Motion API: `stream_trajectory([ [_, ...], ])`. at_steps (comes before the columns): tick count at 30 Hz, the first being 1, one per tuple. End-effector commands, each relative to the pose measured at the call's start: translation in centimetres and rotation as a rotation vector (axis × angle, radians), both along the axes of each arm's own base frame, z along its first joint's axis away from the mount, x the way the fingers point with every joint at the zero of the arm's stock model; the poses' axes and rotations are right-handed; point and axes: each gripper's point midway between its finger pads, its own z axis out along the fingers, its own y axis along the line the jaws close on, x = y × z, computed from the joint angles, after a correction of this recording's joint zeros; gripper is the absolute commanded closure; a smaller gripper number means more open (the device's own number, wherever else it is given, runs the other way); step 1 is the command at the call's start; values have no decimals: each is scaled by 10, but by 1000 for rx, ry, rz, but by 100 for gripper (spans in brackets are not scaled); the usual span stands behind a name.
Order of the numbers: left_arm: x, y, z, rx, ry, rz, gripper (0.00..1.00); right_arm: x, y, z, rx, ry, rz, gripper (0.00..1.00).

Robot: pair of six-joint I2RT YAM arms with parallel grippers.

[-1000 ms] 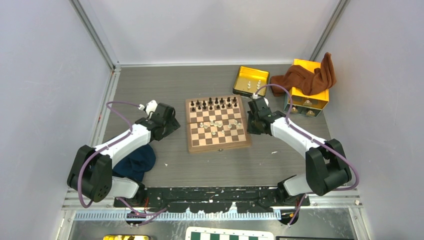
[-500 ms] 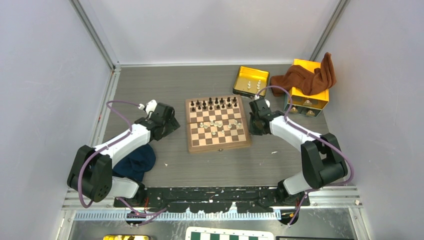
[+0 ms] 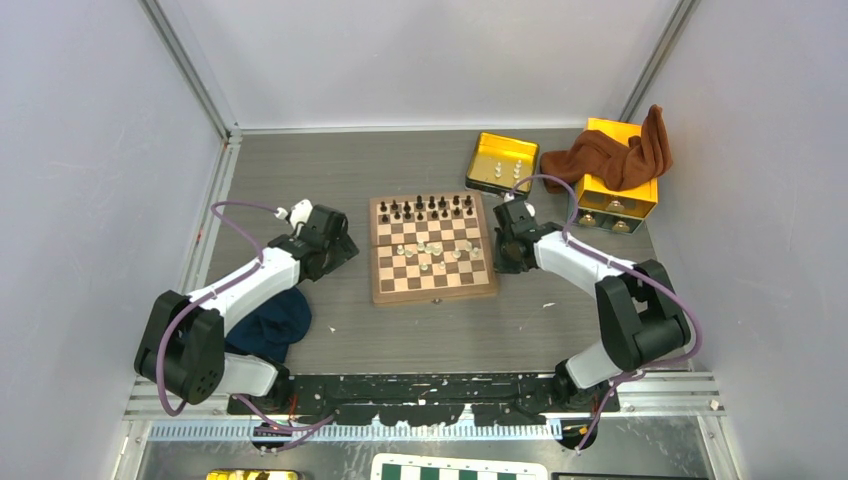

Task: Set up the chess pieces on the board
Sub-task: Adjust the chessboard at the center of the board.

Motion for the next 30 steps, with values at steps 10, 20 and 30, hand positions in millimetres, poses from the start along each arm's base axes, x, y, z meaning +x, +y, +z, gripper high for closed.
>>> stream_trajectory([
  [10, 6, 2, 12, -12, -50, -1, 27, 13, 31, 15, 18, -67, 44, 85],
  [20, 12, 5, 24, 5, -83, -19, 25, 34, 20, 64, -62, -170, 65, 72],
  [30, 19, 1, 42, 4, -117, -72, 18, 35, 46, 71, 47, -155, 150, 59],
])
